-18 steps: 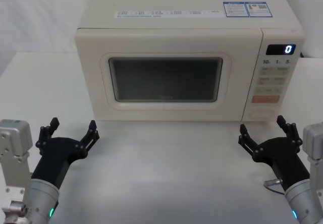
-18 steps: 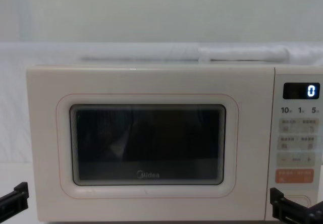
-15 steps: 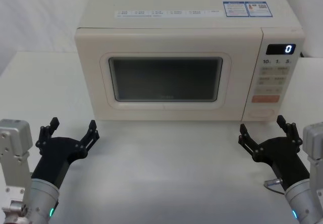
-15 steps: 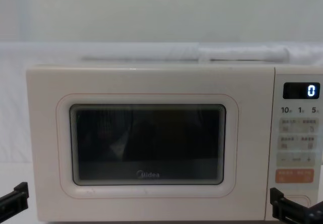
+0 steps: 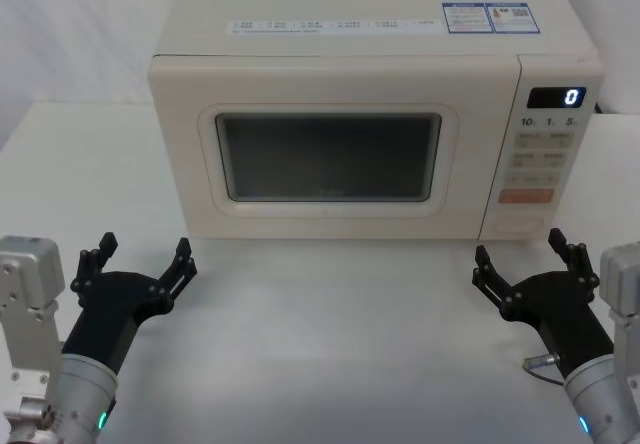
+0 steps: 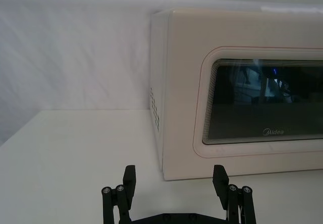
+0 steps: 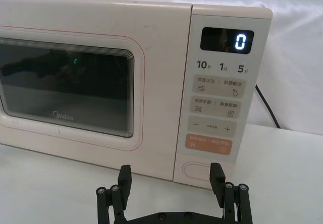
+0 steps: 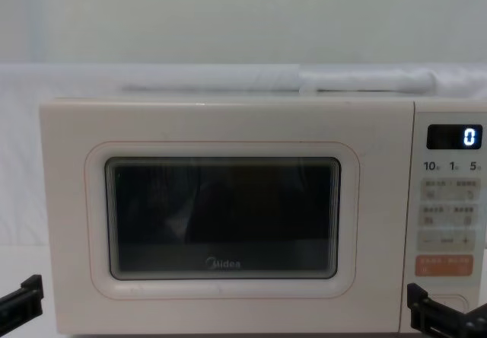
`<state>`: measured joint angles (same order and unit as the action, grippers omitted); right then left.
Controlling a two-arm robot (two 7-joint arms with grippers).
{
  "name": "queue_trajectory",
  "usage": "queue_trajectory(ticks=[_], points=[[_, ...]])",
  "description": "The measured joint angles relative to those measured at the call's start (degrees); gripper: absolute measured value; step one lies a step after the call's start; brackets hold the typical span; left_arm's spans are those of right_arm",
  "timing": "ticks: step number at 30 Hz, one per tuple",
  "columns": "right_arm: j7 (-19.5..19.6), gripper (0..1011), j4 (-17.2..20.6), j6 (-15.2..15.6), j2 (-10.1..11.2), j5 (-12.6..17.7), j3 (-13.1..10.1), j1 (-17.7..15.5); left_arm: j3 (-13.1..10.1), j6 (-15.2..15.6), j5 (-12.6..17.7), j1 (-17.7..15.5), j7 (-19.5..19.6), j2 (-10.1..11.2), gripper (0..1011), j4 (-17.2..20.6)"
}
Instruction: Press the button to open the microwave door with one hand; close the microwave door with the other hand.
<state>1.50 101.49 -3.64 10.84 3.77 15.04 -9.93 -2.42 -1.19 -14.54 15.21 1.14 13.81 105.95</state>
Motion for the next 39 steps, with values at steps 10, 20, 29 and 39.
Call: queue_trajectory(ticks=[10, 20, 29, 39], points=[[0.0, 1002, 0.0, 0.0, 0.0, 0.0, 0.0, 0.0, 0.0, 0.0, 0.0, 0.0, 0.0, 0.0, 1001, 0.0], [0.0, 1002, 0.0, 0.0, 0.0, 0.0, 0.0, 0.0, 0.0, 0.0, 0.0, 0.0, 0.0, 0.0, 1001, 0.0], [0.0, 1002, 0.0, 0.0, 0.0, 0.0, 0.0, 0.0, 0.0, 0.0, 0.0, 0.0, 0.0, 0.0, 1001, 0.0], [0.0, 840, 0.0, 0.0, 0.0, 0.0, 0.0, 0.0, 0.0, 0.0, 0.0, 0.0, 0.0, 0.0, 1001, 0.0]])
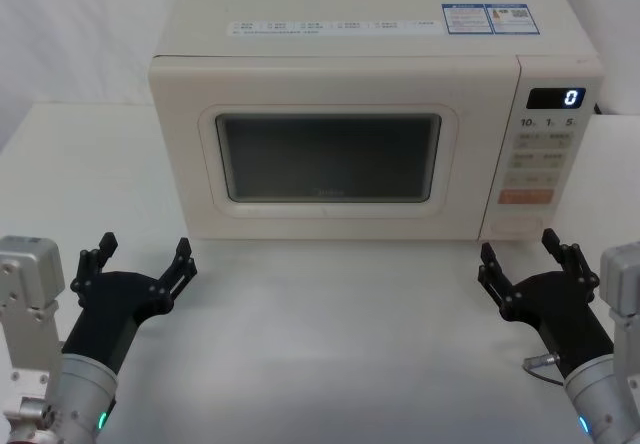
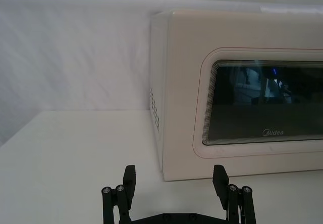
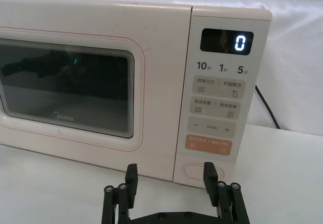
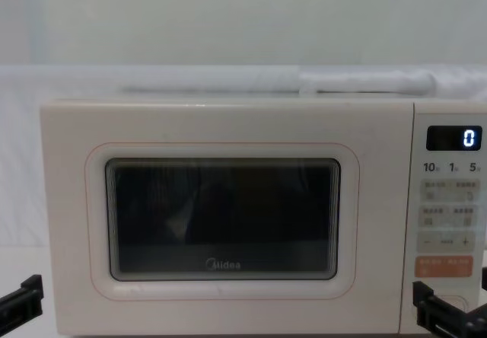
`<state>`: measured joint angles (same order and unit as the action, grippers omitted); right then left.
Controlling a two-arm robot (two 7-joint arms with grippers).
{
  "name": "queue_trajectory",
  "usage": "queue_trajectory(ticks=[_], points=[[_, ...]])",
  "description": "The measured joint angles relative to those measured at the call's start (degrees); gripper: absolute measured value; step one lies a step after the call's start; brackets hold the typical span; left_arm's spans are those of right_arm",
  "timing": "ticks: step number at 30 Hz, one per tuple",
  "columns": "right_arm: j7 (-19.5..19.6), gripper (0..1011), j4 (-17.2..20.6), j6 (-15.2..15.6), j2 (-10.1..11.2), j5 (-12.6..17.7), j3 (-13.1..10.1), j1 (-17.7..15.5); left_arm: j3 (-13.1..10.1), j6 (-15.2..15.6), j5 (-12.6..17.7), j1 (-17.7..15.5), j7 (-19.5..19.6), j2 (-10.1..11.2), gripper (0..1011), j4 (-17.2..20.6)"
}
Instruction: Press the button to open the microwave door with one hand; close the microwave door with the other hand.
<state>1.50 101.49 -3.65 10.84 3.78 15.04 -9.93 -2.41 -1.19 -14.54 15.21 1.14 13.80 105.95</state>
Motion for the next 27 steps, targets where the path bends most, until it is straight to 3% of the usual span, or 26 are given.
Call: queue_trajectory(ticks=[10, 14, 16, 27], points=[[0.0, 568, 0.0, 0.0, 0.0, 0.0, 0.0, 0.0, 0.0, 0.0, 0.0, 0.0, 0.0, 0.0, 1001, 0.0], [0.0, 390, 0.0, 0.0, 0.0, 0.0, 0.0, 0.0, 0.0, 0.0, 0.0, 0.0, 0.0, 0.0, 1001, 0.0], [0.0, 364, 0.0, 0.0, 0.0, 0.0, 0.0, 0.0, 0.0, 0.0, 0.0, 0.0, 0.0, 0.0, 1001, 0.0], [0.0, 18, 0.0, 0.0, 0.0, 0.0, 0.0, 0.0, 0.0, 0.0, 0.0, 0.0, 0.0, 0.0, 1001, 0.0]])
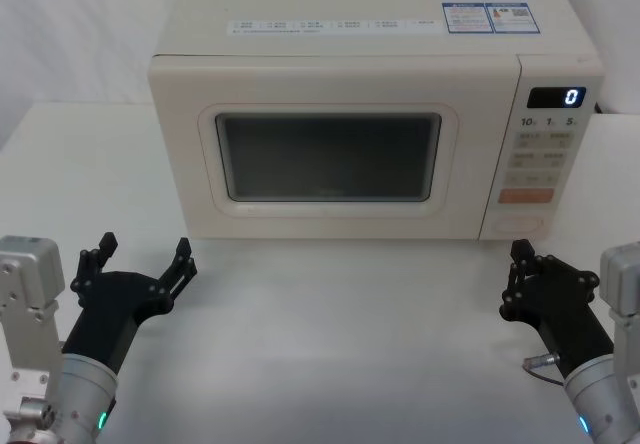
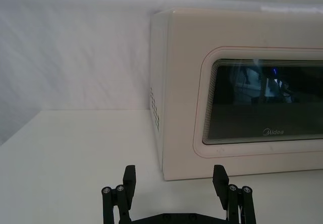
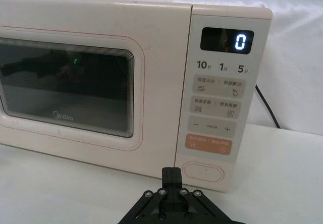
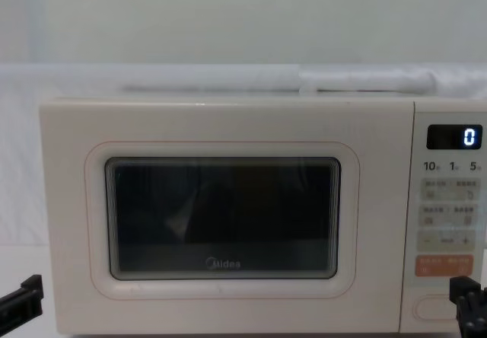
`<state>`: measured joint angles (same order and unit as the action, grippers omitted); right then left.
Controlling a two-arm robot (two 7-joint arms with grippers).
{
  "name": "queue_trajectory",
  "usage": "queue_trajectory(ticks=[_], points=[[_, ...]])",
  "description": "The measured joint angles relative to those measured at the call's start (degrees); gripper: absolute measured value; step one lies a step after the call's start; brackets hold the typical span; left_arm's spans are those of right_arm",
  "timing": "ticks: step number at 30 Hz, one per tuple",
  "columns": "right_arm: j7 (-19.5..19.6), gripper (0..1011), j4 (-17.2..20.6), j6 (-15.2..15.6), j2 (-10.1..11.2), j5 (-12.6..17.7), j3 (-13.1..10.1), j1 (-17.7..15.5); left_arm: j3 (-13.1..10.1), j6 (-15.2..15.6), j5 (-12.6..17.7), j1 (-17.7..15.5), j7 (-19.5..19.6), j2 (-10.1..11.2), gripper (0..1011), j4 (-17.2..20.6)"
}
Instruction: Press the button to open the microwave door with one hand; close the microwave door with the other hand.
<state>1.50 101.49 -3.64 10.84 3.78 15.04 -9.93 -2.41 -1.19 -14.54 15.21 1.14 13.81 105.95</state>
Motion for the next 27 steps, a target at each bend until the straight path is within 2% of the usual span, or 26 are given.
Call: queue_trajectory(ticks=[17, 22, 27], points=[[-0.5, 0, 0.3, 0.1, -0.3, -0.4, -0.2, 0.0, 0.0, 0.0, 0.0, 0.0, 0.0, 0.0, 1001, 0.0], [-1.8, 0, 0.1, 0.6, -1.1, -0.4, -1.0, 0.4, 0.0, 0.0, 0.0, 0.0, 0.0, 0.0, 1001, 0.0], [-3.6, 0, -1.2, 1.8, -1.7, 1.1, -2.4, 1.4, 0.0, 0.0, 0.0, 0.0, 0.0, 0.0, 1001, 0.0]])
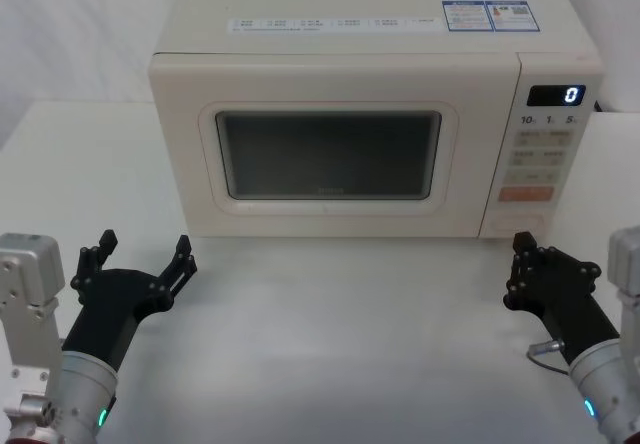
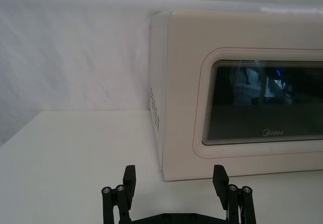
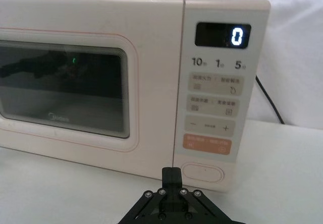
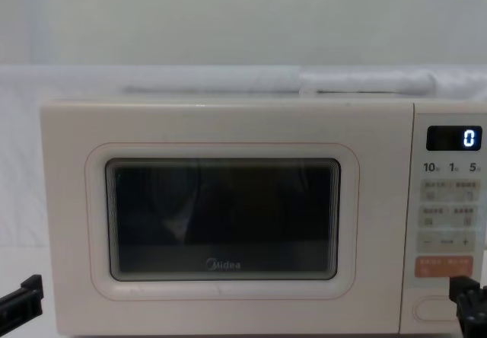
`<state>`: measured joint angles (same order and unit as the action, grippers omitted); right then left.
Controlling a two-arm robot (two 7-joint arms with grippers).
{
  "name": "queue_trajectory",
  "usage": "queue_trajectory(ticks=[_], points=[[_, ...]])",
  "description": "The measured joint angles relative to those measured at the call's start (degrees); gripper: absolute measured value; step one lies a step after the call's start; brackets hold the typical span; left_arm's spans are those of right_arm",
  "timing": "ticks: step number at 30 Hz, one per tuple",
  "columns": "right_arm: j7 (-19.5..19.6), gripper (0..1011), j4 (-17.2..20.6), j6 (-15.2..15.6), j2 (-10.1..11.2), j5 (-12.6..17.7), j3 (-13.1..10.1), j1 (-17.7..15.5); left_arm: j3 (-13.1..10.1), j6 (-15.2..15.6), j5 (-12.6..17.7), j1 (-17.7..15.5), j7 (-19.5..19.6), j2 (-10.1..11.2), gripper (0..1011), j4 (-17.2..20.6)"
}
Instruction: Press the button to open the microwave door with one hand; close the microwave door with the other hand.
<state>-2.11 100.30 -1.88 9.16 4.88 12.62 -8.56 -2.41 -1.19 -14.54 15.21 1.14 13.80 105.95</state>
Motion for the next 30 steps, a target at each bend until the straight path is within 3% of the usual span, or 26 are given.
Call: queue_trajectory(ticks=[9, 30], points=[[-4.7, 0, -3.8, 2.6, -0.7, 3.0, -2.4, 3.2, 0.0, 0.0, 0.0, 0.0, 0.0, 0.0, 1001, 0.0], [-6.8, 0, -13.4, 4.7, -2.0, 4.4, -2.7, 10.5, 0.0, 0.0, 0.0, 0.0, 0.0, 0.0, 1001, 0.0]])
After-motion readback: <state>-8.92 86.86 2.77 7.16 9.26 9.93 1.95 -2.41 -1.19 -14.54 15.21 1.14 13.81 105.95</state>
